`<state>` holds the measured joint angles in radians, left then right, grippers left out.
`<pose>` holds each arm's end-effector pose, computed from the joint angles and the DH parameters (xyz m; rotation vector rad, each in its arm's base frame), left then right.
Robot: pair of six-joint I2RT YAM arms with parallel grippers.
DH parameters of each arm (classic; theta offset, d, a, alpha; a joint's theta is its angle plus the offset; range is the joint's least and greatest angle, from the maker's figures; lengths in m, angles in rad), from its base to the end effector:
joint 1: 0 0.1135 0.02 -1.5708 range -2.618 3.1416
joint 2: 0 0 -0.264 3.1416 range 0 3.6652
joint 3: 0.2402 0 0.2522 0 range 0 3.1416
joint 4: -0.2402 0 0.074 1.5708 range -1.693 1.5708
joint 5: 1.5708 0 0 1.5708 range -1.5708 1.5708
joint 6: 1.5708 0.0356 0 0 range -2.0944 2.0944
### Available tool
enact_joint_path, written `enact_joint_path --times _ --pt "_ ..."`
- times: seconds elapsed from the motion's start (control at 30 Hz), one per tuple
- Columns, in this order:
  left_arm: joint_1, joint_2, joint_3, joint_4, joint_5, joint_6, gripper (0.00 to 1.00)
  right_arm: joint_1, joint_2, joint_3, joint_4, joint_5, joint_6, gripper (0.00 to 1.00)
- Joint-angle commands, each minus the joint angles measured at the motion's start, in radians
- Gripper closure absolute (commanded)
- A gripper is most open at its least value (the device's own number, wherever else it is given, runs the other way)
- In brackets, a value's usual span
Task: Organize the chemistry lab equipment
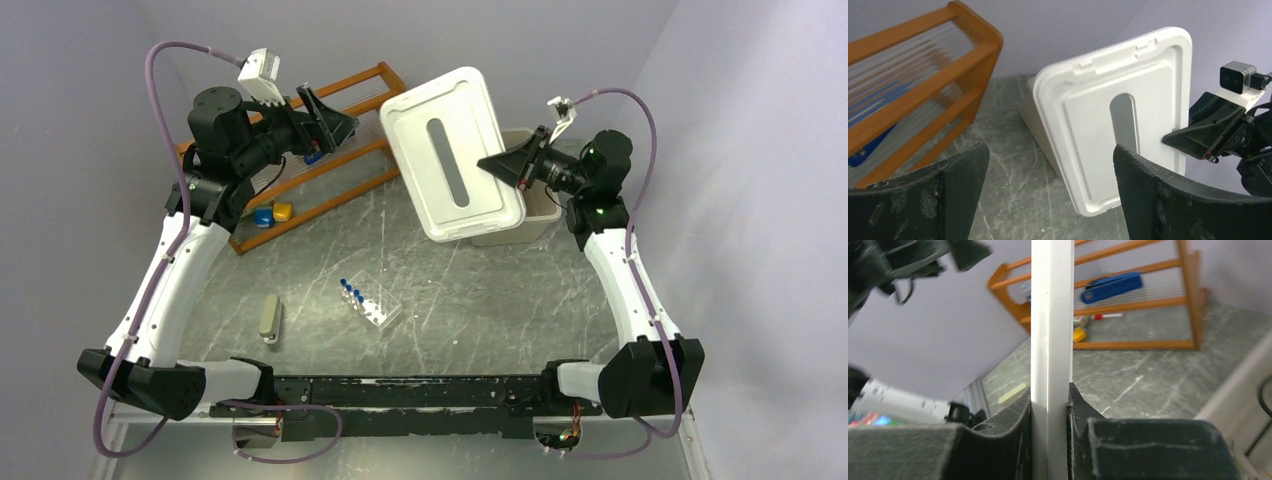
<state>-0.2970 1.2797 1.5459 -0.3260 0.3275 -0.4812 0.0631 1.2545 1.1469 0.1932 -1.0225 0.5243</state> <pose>0.2570 -0.0906 0.4823 0.1057 1.6950 -0.8562 0.2776 0.0480 0.4057 -0.5183 1.5745 1.2056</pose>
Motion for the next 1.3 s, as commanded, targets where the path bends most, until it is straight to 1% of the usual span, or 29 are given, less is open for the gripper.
enact_joint_path --times 0.0,0.1,0.17,0.27,0.37,0.5,0.57,0.7,0.77,0.83,0.9,0.93,0.97,1.03,1.17,1.27 --pt "0.006 0.015 -0.016 0.011 -0.07 0.049 0.03 -0.038 0.006 -0.039 -0.033 0.241 0.134 1.0" --pt "0.004 0.042 -0.069 0.048 0.026 0.035 0.04 -0.058 0.03 -0.051 -0.036 0.314 0.209 1.0" --pt "-0.001 0.05 -0.132 0.122 0.098 -0.001 0.07 -0.103 0.046 -0.068 -0.012 0.335 0.263 1.0" --pt "-0.033 0.062 -0.21 0.204 0.139 -0.04 0.1 -0.16 0.061 -0.118 0.037 0.343 0.351 1.0" --pt "-0.095 0.087 -0.247 0.246 0.123 -0.042 0.1 -0.217 0.066 -0.214 0.164 0.313 0.455 1.0" --pt "-0.171 0.146 -0.267 0.309 0.091 -0.059 0.1 -0.27 0.092 -0.265 0.21 0.292 0.515 1.0" --pt "-0.212 0.195 -0.248 0.317 0.074 -0.059 0.1 -0.291 0.096 -0.301 0.238 0.294 0.543 1.0" --pt "-0.276 0.335 -0.146 0.264 -0.006 -0.053 0.1 -0.34 0.102 -0.385 0.303 0.307 0.606 1.0" --pt "-0.298 0.39 -0.115 0.286 -0.035 -0.063 0.11 -0.354 0.126 -0.395 0.314 0.302 0.607 0.96" --pt "-0.312 0.441 -0.097 0.316 -0.04 -0.073 0.13 -0.362 0.154 -0.376 0.291 0.295 0.58 0.89" --pt "-0.318 0.496 -0.072 0.318 -0.037 -0.077 0.14 -0.365 0.171 -0.359 0.252 0.3 0.554 0.77" --pt "-0.319 0.522 -0.06 0.344 -0.016 -0.078 0.14 -0.368 0.169 -0.363 0.243 0.312 0.551 0.69" --pt "-0.318 0.544 -0.054 0.373 0.019 -0.079 0.14 -0.368 0.166 -0.37 0.237 0.328 0.549 0.64" --pt "-0.318 0.577 -0.045 0.41 0.051 -0.085 0.13 -0.368 0.168 -0.37 0.225 0.337 0.535 0.59" --pt "-0.32 0.604 -0.06 0.483 0.1 -0.112 0.14 -0.368 0.167 -0.326 0.136 0.366 0.466 0.48" --pt "-0.32 0.628 -0.038 0.455 0.09 -0.099 0.15 -0.367 0.147 -0.281 0.026 0.423 0.384 0.42"
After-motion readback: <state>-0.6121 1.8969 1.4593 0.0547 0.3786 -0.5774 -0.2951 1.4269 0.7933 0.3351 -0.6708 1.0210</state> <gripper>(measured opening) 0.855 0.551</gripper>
